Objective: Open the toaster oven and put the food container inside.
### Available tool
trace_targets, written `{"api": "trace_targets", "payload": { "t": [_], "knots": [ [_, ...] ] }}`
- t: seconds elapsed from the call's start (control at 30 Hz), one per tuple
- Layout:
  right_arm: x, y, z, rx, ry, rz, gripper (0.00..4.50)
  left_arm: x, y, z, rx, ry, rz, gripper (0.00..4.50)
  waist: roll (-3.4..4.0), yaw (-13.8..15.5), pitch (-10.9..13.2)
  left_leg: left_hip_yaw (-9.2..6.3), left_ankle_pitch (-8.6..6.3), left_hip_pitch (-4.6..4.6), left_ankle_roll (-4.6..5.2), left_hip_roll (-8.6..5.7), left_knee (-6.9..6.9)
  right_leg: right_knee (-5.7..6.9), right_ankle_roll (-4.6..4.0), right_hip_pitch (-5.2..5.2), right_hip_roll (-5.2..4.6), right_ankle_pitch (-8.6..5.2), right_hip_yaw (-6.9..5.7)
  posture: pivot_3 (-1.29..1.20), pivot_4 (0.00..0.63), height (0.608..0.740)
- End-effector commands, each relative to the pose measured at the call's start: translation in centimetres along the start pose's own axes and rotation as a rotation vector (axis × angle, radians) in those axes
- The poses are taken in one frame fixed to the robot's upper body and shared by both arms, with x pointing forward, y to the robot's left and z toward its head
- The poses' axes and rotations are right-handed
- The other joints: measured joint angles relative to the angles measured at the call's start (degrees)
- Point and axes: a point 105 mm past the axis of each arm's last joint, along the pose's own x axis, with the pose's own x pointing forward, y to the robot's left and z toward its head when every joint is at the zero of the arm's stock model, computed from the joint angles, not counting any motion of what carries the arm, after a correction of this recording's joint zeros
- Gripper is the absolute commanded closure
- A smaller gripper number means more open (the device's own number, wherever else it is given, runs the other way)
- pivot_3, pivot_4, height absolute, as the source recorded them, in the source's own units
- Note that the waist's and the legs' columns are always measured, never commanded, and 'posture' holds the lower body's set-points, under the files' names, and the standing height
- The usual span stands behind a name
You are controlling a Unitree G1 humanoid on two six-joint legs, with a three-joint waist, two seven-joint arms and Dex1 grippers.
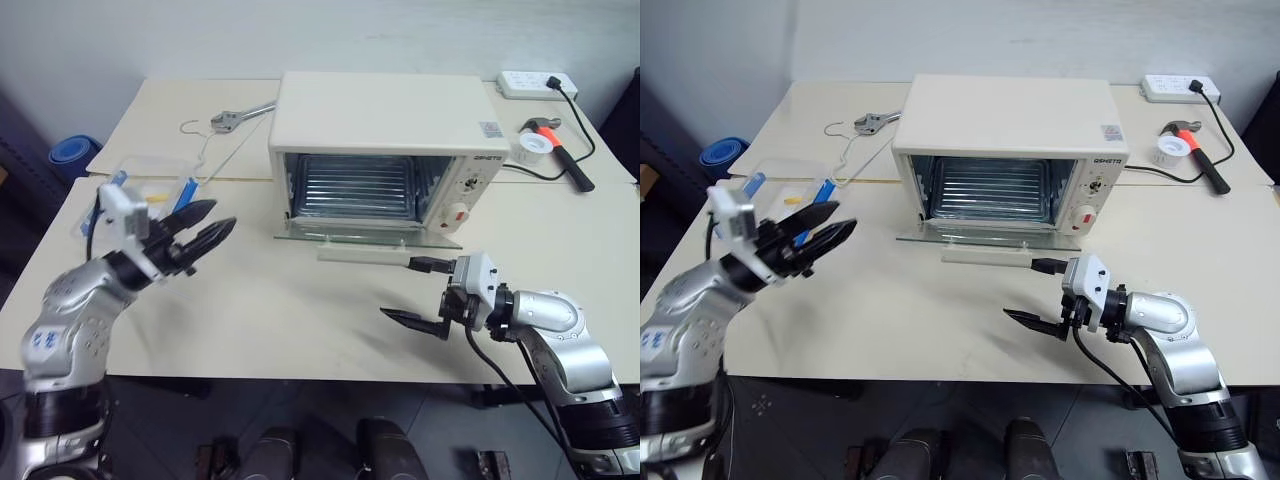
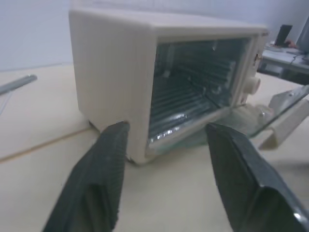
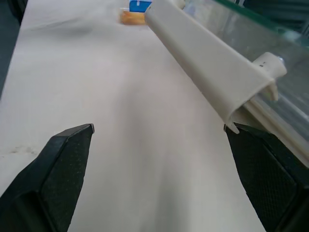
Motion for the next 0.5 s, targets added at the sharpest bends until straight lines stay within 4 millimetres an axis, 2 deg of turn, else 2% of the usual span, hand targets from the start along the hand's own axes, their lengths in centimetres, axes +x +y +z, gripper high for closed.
{"api": "trace_targets", "payload": {
  "t": [0.03,0.17,0.23,0.3,0.43,0.5],
  "knots": [
    [0.5,0.2,1.4,-0.091,-0.056,0.005,0.0,3.2,0.0,-1.0,0.028,0.033,-0.061,3.12,-0.01,0.0,0.0,-0.01,0.0,-0.02,-0.01,0.02,-0.01,-0.01,0.0,-0.02,0.18,0.0,-0.07,0.0,0.15,0.74],
    [0.1,0.4,1.1,-0.1,-0.038,-0.014,0.0,5.8,-1.0,-1.5,0.044,0.032,-0.167,4.39,-0.02,-0.2,0.0,-0.04,-0.1,-0.04,-0.02,0.03,-0.07,0.14,0.01,-0.16,0.42,0.01,0.08,0.0,0.15,0.74],
    [-0.6,0.9,0.4,-0.09,-0.007,-0.032,0.0,6.7,-1.7,-2.1,0.061,0.049,-0.215,4.46,-0.04,0.0,0.0,-0.1,-0.12,-0.05,-0.02,0.01,-0.04,0.13,0.01,-0.17,0.43,0.01,0.04,0.0,0.15,0.74],
    [-1.6,1.4,-0.2,-0.053,0.02,-0.064,0.0,6.7,-2.4,-3.0,0.065,0.079,-0.26,4.46,-0.04,0.0,0.0,-0.14,-0.12,-0.06,-0.02,0.0,-0.03,0.12,0.01,-0.16,0.43,0.01,0.02,0.0,0.15,0.74],
    [-5.4,3.2,-2.0,0.038,0.104,-0.17,0.0,5.4,-3.7,-5.7,0.086,0.184,-0.324,4.46,-0.05,0.3,0.0,-0.16,-0.12,-0.05,-0.02,0.0,-0.01,0.08,0.02,-0.15,0.41,0.01,0.05,0.0,0.15,0.74],
    [-7.0,3.0,-1.5,0.066,0.091,-0.261,0.0,4.6,-4.4,-7.2,0.078,0.233,-0.337,4.46,-0.04,0.4,0.0,-0.15,-0.13,-0.03,-0.01,-0.02,0.09,-0.02,0.02,-0.1,0.41,0.01,0.11,0.0,0.15,0.74]
  ]
}}
